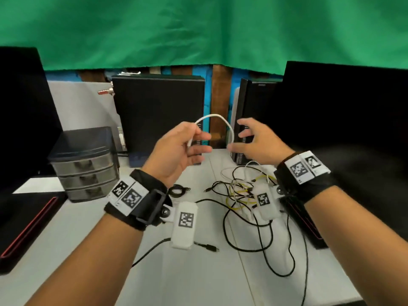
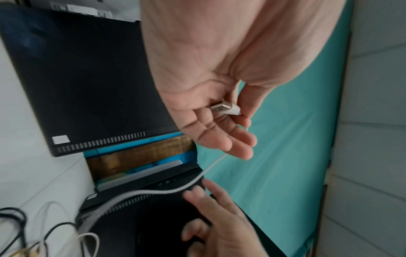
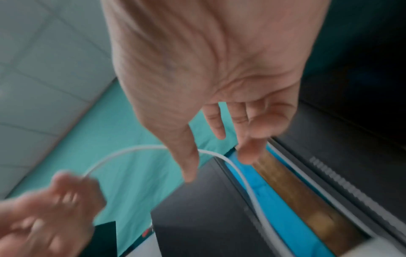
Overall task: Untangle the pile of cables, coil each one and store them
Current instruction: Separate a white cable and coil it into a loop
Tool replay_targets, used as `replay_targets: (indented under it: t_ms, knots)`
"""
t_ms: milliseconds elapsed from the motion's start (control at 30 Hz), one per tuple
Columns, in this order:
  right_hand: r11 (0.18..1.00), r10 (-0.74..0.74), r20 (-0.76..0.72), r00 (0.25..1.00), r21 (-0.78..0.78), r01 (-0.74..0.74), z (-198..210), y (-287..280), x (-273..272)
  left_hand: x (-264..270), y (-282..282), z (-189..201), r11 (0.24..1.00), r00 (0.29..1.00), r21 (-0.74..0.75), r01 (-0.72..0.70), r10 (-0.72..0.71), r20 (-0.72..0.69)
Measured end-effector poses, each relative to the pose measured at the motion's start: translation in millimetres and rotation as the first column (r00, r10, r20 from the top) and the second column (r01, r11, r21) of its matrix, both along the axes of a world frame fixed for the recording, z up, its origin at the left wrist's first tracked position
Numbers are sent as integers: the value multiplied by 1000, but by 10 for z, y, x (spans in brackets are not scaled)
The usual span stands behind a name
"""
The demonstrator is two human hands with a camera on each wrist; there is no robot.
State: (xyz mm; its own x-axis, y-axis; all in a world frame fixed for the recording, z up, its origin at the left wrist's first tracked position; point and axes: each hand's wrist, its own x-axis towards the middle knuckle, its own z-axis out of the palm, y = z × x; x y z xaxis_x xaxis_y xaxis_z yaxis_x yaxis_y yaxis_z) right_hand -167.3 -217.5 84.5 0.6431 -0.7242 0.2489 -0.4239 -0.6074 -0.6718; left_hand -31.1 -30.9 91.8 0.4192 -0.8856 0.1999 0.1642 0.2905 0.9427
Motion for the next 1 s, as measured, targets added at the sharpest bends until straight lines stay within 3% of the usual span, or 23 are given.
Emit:
replay_targets:
  t_ms: [100,200,267,333,400,500,533,600,667,767,833,900,1000]
  knots:
    - [975,146,-188,971,191,-110,-379,112,80,18,10,287,990,996,-125,61,-51,75]
    - [974,137,-438,889,222,-41,-890,63,76,168,162,746,958,991,-281,63,-27,131]
    - [957,153,-464,873,289,-14,-1081,-6,20,305,320,1023,919,986,-389,63,3,167]
    - [939,184,-415,891,342,-35,-1050,7,-46,445,424,1227,882,977,-465,81,22,211]
    - [889,262,-247,933,439,-134,-883,118,-84,586,432,1349,868,969,-493,61,68,239]
    - [670,365,62,929,675,-308,-590,270,-198,729,388,1427,858,964,-513,-29,161,214]
    - [663,376,86,923,671,-333,-530,275,-251,752,390,1424,859,965,-509,-50,174,198]
    - [796,312,39,949,535,-284,-434,192,-336,775,410,1366,873,968,-482,-80,183,170]
    - [940,169,7,986,300,-164,-264,43,-364,735,391,1244,911,976,-403,-89,160,146]
    - [998,56,145,988,-38,-51,260,-116,-303,593,234,954,966,977,-225,-127,161,141]
    - [955,64,184,981,-298,-7,723,-97,-261,483,109,748,980,974,-135,-144,165,155]
    - [860,47,208,977,-505,66,1166,-10,-235,393,15,569,987,975,-78,-138,149,167]
    - [689,-6,308,951,-688,227,1635,117,-241,292,-78,391,991,975,-11,-133,133,178]
